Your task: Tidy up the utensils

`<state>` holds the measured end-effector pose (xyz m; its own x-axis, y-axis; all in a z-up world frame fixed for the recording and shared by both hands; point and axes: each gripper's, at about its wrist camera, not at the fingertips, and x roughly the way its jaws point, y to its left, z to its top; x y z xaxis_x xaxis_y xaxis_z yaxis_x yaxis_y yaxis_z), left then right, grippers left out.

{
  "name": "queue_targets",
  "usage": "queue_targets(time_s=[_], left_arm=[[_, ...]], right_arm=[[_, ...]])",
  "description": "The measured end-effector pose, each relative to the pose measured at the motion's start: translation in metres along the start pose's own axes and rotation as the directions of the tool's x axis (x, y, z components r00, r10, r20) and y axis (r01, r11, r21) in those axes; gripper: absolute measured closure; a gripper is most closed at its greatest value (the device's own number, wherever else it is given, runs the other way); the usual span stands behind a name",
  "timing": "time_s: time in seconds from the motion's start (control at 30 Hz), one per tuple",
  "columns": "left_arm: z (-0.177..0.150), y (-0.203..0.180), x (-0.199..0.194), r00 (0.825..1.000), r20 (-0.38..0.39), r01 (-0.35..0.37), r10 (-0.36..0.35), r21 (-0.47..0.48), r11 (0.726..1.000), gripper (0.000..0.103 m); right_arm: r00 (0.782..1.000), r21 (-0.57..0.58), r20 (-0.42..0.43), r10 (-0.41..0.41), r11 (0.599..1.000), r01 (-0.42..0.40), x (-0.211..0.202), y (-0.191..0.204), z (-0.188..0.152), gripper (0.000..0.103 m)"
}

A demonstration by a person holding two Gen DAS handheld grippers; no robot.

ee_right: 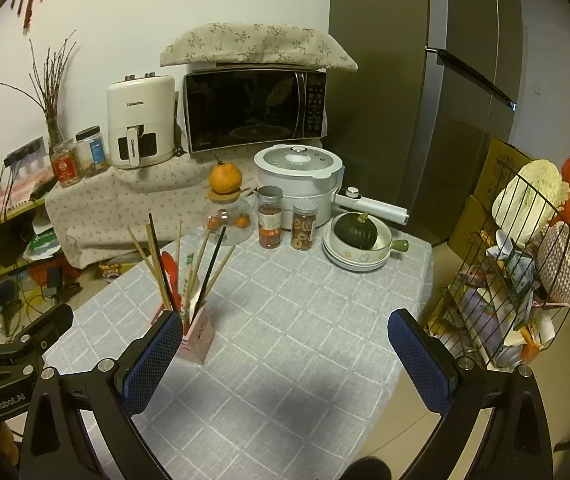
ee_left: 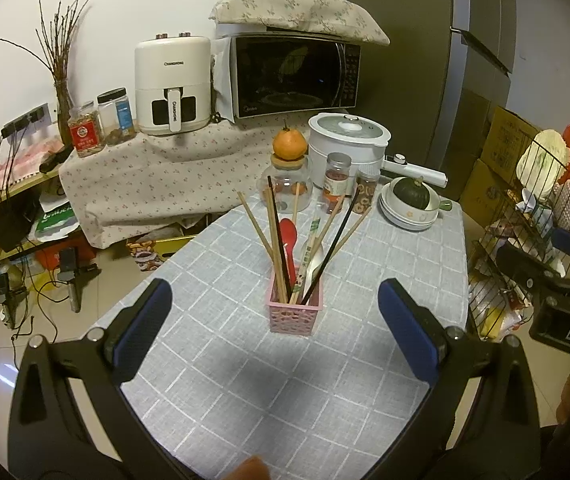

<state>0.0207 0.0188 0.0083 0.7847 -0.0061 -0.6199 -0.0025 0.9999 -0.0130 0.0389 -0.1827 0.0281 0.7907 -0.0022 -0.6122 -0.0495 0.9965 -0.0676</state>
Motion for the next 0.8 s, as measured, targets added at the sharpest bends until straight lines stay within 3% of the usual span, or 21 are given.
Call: queue_targets(time_s=[0.8], left_arm=[[0.0007, -0.0031, 0.0011, 1.000, -0.017, 0.021, -0.021, 0.000, 1.000, 0.001]], right_arm=[[1.000, 0.001, -0.002, 0.001, 1.000, -0.001, 0.0008, 0.0038, -0.0003, 0.000]])
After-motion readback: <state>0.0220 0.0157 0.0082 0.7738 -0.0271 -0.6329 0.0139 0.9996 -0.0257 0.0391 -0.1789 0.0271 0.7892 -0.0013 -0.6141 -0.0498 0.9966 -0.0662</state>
